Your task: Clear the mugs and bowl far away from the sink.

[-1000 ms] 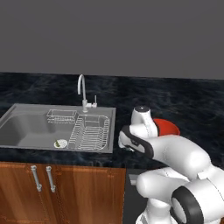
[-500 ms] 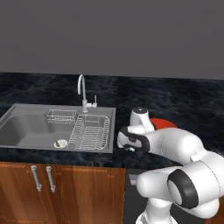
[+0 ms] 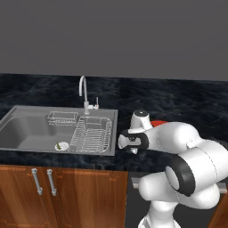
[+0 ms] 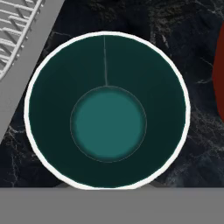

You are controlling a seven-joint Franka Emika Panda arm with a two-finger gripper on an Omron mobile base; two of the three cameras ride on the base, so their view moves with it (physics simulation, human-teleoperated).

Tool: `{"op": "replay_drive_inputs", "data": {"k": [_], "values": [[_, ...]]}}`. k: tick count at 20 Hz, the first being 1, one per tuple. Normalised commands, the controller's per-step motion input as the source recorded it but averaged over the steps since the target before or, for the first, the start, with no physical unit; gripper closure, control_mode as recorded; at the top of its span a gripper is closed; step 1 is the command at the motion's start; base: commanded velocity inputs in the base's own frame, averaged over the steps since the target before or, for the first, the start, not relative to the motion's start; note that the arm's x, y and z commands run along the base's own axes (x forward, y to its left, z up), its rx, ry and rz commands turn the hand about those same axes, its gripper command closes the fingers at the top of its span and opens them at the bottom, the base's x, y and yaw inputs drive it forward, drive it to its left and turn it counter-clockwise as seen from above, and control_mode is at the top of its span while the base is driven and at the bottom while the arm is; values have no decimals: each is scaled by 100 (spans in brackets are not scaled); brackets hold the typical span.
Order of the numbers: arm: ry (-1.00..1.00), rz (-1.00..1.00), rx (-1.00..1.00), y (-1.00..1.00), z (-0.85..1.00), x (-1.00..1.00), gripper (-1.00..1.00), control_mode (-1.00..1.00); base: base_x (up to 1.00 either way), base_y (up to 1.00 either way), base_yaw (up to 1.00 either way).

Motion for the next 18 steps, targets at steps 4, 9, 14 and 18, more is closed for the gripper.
{"op": "replay_drive_inputs", "data": {"k": [4, 9, 14, 18], "values": [[0, 0, 0, 2, -28, 41, 100, -100, 0, 0, 0], [-8, 0, 0, 16, -3, -18, 100, -100, 0, 0, 0], [-5, 0, 0, 18, 43, -51, 100, -100, 0, 0, 0], [6, 0, 0, 0, 100, -46, 100, -100, 0, 0, 0]]}}
